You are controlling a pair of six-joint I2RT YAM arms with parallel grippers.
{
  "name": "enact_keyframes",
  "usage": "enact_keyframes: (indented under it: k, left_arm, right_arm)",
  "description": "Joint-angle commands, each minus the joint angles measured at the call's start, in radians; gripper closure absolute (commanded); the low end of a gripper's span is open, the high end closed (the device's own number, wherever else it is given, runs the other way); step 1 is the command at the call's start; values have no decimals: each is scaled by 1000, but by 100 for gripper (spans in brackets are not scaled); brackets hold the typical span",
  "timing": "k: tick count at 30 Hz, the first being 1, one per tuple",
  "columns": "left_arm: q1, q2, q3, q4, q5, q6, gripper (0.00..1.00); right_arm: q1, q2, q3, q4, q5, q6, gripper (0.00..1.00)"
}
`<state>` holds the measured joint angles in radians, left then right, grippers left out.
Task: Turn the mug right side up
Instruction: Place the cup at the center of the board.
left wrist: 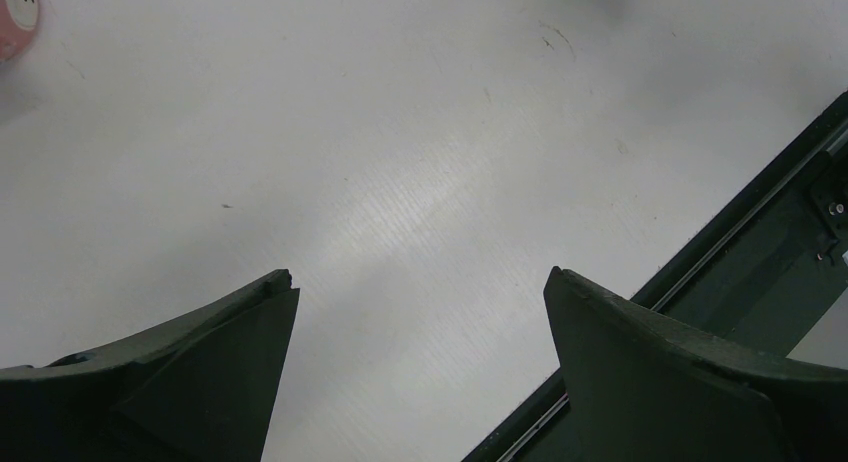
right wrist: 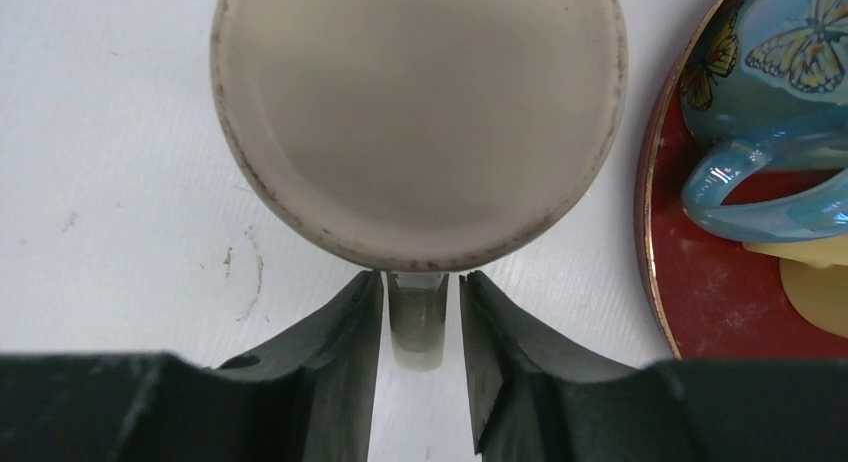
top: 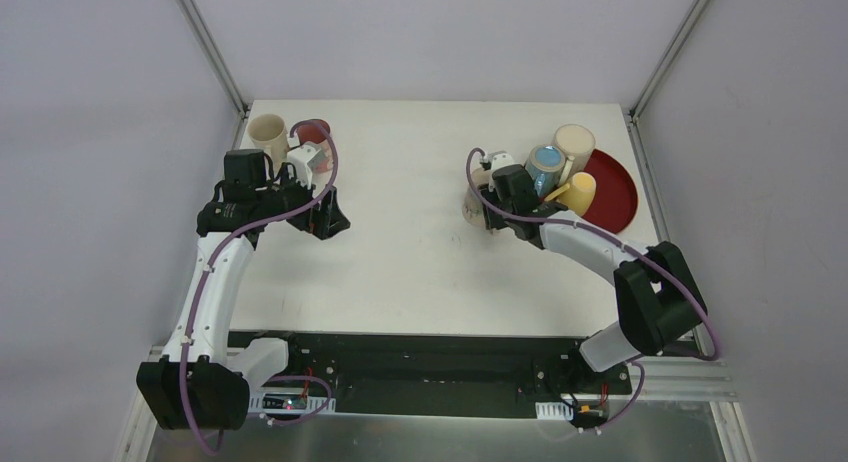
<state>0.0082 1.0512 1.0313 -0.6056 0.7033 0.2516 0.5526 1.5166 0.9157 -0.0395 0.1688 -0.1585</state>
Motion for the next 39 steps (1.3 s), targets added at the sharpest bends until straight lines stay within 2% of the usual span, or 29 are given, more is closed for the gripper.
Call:
enact_keyframes:
  k: [1,4,6,23,34,39]
  left_arm:
    - [6,-24,-10,27,38,12,0]
    - [6,-24,-10,27,38,13,0]
    - [6,-24,-11,28,40,13,0]
    - [6,-25,-12,30,41,13,0]
    - [6,-24,-12,30,45,12,0]
    - [6,-25,-13,32,48,14,0]
  right_arm:
    - [2,15,72,-88,24,-10,54]
    - [1,32,108,-117,15,-16,45]
    - [3,46,126,-129,15,-16,43]
    - [2,150,275,-304,6,-43,45]
    - [2,174,291,-302,43,-57,57]
    - [3,179,297,-293,58,-70,75]
